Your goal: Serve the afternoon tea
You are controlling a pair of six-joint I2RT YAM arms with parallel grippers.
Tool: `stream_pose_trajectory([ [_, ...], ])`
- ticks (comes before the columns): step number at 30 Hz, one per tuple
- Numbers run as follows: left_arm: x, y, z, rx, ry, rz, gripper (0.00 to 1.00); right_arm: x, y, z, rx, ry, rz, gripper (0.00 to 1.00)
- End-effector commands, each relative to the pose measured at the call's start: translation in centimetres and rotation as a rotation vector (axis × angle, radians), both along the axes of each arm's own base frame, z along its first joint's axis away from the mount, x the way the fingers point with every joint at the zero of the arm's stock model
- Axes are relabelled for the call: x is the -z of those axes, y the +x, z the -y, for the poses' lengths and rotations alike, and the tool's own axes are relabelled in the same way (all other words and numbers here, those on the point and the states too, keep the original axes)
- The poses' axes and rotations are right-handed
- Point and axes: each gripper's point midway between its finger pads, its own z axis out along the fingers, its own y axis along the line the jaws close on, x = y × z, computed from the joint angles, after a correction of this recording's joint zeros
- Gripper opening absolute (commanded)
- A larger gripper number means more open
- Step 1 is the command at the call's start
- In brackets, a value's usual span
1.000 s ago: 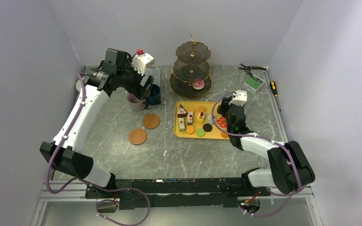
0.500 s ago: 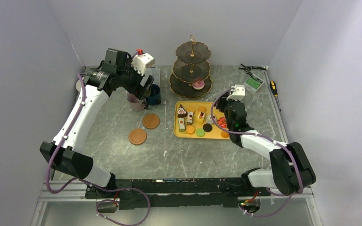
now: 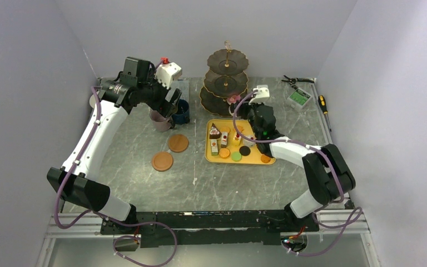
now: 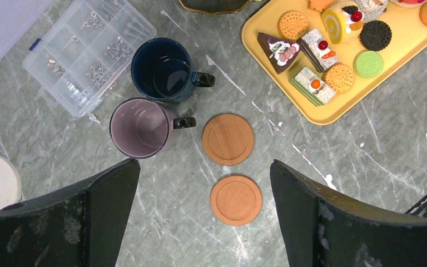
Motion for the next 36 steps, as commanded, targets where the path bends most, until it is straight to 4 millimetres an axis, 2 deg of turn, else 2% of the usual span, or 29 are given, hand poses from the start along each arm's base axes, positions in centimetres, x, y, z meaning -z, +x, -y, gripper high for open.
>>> stream_pose_trajectory([
  [1, -2.3, 0.6, 0.3, 0.009, -0.03, 0.067, 0.94, -3.7, 1.1, -2.5, -0.056, 0.059, 0.101, 0.45],
  [7, -1.9, 0.7, 0.3, 0.007, -0.027, 0.06, 0.94, -2.8, 2.7, -3.5, -0.056, 0.07, 0.098, 0.45],
  [15, -1.8, 0.6, 0.2, 0.008, -0.021, 0.06, 0.94, -0.8, 4.6, -3.3, -0.002, 0.046, 0.099, 0.48],
  [22, -1.6, 0.5, 0.2, 0.009, -0.024, 0.051, 0.94, 0.1, 5.6, -2.6, 0.055, 0.02, 0.104, 0.6],
  [31, -1.7, 0.4, 0.3, 0.011, -0.03, 0.05, 0.94, -1.1, 4.4, -2.0, 0.05, 0.021, 0.127, 0.68],
  [36, -1.7, 0.3, 0.3, 0.013, -0.03, 0.049, 0.94, -2.2, 2.6, -1.1, 0.052, 0.028, 0.137, 0.68],
])
